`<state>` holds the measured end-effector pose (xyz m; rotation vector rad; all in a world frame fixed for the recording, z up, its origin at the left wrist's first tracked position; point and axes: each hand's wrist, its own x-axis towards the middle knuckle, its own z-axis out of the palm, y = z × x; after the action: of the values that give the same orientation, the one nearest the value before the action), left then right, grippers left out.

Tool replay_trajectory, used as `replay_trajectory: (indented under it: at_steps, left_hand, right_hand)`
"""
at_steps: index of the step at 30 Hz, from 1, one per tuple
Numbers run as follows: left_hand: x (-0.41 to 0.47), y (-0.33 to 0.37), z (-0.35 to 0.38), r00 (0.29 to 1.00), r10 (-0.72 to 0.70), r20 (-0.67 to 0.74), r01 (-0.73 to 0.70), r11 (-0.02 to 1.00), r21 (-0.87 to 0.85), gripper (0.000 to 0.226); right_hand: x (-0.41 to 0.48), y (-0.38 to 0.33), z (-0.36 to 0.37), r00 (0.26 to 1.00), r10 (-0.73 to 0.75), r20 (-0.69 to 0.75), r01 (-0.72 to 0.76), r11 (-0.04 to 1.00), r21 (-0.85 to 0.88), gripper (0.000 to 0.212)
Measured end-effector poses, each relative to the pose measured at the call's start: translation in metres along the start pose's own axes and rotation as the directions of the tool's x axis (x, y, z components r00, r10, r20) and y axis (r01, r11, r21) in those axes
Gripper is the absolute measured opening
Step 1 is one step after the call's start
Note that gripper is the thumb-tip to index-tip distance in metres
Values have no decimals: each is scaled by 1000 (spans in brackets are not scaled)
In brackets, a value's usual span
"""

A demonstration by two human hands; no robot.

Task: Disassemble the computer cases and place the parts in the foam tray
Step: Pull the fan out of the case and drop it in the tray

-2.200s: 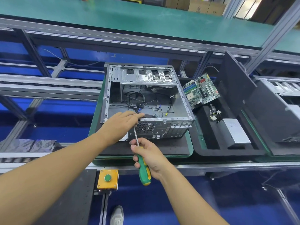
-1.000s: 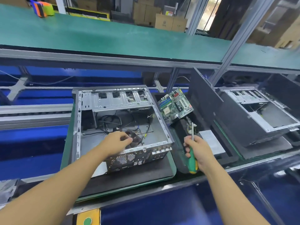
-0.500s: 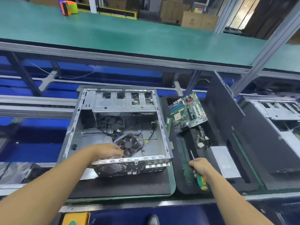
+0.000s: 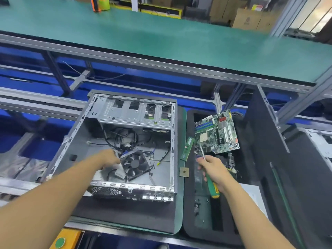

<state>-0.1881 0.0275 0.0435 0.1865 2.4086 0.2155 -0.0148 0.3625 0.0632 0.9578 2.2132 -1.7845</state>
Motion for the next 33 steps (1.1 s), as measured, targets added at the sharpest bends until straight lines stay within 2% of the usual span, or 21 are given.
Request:
replay_trajectory:
  at_steps: [4,8,11,15,17,20,21,24,26,28,31,33]
  left_hand:
    - [8,4,7,994,-12,-105,15,999,32,44]
    - [18,7,12,999,29,-33,-29,1000,2,36]
    - [20,9,12,999,32,8,-33,999,13,38]
    - [21,10,15,998,25,-51,-28,998,-58,32]
    - [20,8,13,998,28,-49,-33,994,-104,35]
    - [19,8,10,995,84,-61,-95,974,-207,30]
    - [19,8,10,991,110,-76,-127,952,-280,27]
    - [16,7,10,967,185,-175,-247,853,-459,23]
    - [13,6,8,921,268,-283,-375,805,-460,20]
    - [7,6,3,855,367,-367,-511,722,-468,23]
    - [-4,9,-3,782,469,-411,-624,601,-499,31]
    - [-9,13,-7,765,479,-430,-644,542,-541,31]
  right_hand:
    - [-9,-53,26,994,-73,84,74,997,-6,14]
    - [-14,-89,71,982,-98,164,99,995,0,10]
    - [-11,-98,108,971,-24,236,4,996,86,13]
    - [-6,-90,147,963,76,260,-114,984,135,15]
    - [-6,-81,162,969,98,229,-118,990,75,16]
    - [-7,-64,174,987,53,150,-11,962,-273,14]
    - [-5,-60,175,993,18,117,23,939,-343,12]
    - [-3,-59,175,997,-54,51,67,945,-320,13]
    - [-2,-61,176,992,-127,12,123,925,-361,18]
    - [0,-60,175,973,-230,-18,204,896,-394,34]
    - [-3,-59,176,949,-315,-24,297,915,-273,53]
    - [-7,-61,175,928,-371,-24,358,909,-213,49]
